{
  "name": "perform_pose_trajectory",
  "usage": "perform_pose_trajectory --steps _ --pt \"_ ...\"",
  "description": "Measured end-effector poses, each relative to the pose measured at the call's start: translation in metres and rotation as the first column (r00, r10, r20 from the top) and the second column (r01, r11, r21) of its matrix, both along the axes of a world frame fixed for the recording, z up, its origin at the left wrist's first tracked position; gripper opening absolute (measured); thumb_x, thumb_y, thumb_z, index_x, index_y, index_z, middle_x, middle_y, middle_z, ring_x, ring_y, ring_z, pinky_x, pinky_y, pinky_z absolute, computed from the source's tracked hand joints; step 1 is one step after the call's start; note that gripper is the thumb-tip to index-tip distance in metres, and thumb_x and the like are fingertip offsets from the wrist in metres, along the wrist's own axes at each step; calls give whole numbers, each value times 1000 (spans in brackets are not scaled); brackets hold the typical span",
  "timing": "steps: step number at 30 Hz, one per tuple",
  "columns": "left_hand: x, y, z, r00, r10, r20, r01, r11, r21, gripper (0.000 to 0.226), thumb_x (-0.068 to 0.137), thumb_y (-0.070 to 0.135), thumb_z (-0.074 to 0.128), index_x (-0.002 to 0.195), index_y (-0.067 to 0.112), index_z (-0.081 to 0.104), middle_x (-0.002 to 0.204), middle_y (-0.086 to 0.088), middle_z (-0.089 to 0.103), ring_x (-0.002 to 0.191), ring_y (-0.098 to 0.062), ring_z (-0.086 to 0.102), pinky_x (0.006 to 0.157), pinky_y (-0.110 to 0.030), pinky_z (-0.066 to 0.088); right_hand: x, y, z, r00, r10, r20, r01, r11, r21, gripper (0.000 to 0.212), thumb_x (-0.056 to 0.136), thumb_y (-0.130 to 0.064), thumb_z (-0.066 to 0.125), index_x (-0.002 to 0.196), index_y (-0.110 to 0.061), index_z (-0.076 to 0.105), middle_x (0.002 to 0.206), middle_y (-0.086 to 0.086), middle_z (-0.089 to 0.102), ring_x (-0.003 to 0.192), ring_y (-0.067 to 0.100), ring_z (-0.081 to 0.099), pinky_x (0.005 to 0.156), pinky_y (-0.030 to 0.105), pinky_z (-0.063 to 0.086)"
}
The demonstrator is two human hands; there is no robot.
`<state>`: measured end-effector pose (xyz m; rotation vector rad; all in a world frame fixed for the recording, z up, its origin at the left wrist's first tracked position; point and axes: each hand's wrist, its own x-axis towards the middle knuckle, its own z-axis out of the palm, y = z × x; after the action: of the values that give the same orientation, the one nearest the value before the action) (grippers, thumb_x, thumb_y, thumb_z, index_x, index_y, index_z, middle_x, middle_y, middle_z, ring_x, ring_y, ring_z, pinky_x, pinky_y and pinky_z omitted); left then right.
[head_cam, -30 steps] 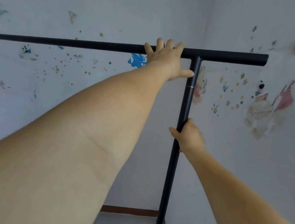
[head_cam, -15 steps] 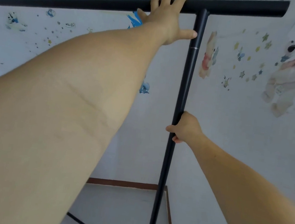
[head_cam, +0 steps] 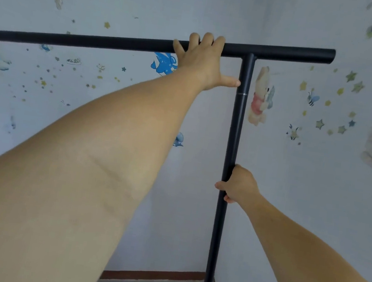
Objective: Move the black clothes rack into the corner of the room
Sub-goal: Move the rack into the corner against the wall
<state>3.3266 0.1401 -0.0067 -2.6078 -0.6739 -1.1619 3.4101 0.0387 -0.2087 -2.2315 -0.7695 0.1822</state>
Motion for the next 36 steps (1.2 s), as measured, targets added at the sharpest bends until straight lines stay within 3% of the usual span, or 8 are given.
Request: perform_pose_trajectory --steps 5,7,9,12,17,20,27,36 --pt "12 27 -41 993 -70 97 59 992 107 85 77 59 55 144 21 19 155 -9 16 145 -27 6 114 -57 0 11 21 3 1000 -7 23 7 1000 -3 32 79 -15 68 101 -7 46 82 13 61 63 27 63 64 39 59" --pt "21 28 -75 978 -170 124 159 983 95 76 81 56 51 142 17 26 153 -10 21 143 -28 13 116 -48 7 13 25 1 1000 -8 27 7 1000 29 35 78 -15 69 104 -6 47 87 14 63 66 30 66 66 41 59" --pt "31 22 -109 936 -329 124 343 933 -111 70 84 54 49 139 15 33 143 -10 36 134 -26 30 108 -37 24 14 27 -4 1000 -3 31 0 997 78 38 77 -16 69 108 -7 48 92 14 63 74 33 68 72 46 59" --pt "43 12 -143 840 -509 185 527 686 -501 62 88 40 53 140 14 31 125 -9 53 112 -19 49 90 -24 36 14 25 -12 998 -14 58 6 991 137 40 78 -18 68 111 -7 49 97 15 63 79 33 67 75 49 58" --pt "45 11 -178 821 -517 241 525 519 -675 51 87 22 56 135 16 40 92 1 57 78 -10 55 73 -28 54 11 17 -37 998 -8 58 -2 985 172 27 77 -14 69 98 -8 53 82 11 64 73 28 67 73 47 58" --pt "43 9 -197 821 -514 249 490 413 -768 56 85 18 60 136 20 37 83 5 51 78 -13 57 68 -31 59 9 12 -57 1000 9 13 -11 987 161 29 77 -8 66 103 -7 53 82 10 62 75 29 67 73 49 58" --pt "47 8 -220 816 -516 260 430 241 -870 58 84 17 62 135 20 35 105 -1 54 100 -21 57 74 -32 55 5 13 -108 987 28 -160 -33 999 -29 34 81 -2 62 112 -3 48 91 17 63 77 30 66 76 46 58" --pt "55 29 -239 819 -549 166 327 209 -922 47 84 7 61 126 12 41 117 -8 48 106 -24 55 83 -38 54 20 32 -118 987 -20 -160 19 1000 -5 45 82 -4 64 122 -4 44 107 21 60 83 33 67 77 47 58"
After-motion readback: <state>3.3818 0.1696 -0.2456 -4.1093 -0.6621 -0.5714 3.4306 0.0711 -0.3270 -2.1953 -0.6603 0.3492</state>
